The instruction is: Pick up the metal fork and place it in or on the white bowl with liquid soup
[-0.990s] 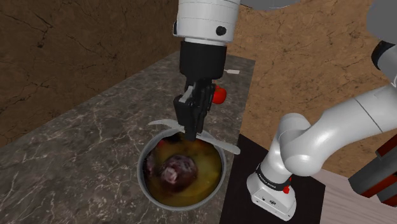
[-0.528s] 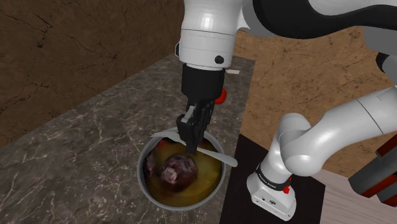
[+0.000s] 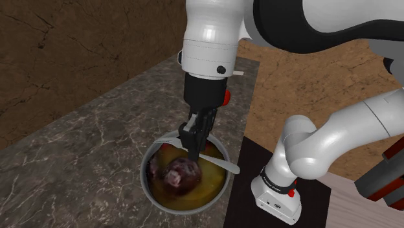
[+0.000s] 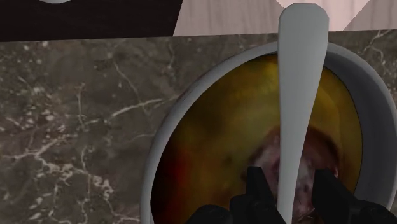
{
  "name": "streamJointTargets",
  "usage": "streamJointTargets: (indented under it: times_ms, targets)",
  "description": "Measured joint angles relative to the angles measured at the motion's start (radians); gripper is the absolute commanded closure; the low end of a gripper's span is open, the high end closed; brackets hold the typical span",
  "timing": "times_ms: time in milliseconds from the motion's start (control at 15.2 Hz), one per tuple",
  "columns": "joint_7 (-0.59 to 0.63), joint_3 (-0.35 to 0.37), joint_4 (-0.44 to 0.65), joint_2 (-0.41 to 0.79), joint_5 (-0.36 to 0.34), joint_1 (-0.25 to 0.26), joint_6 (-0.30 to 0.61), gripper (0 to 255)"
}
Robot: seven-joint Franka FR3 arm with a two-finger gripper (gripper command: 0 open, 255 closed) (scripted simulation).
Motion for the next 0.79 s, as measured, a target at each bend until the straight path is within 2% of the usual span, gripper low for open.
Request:
streamJointTargets:
  times_ms: [66, 132, 528, 792]
  targets:
    - [0.0, 0.0, 0.0, 0.0, 0.0, 0.0, 0.001, 255]
    - [-0.001, 0.0, 0.0, 0.001, 0.0, 0.0, 0.001, 0]
    - [-0.001, 0.001, -0.002, 0.002, -0.001, 0.0, 0.0, 0]
    - [0.009, -0.03, 0.105, 0.02, -0.024, -0.01, -0.092, 0]
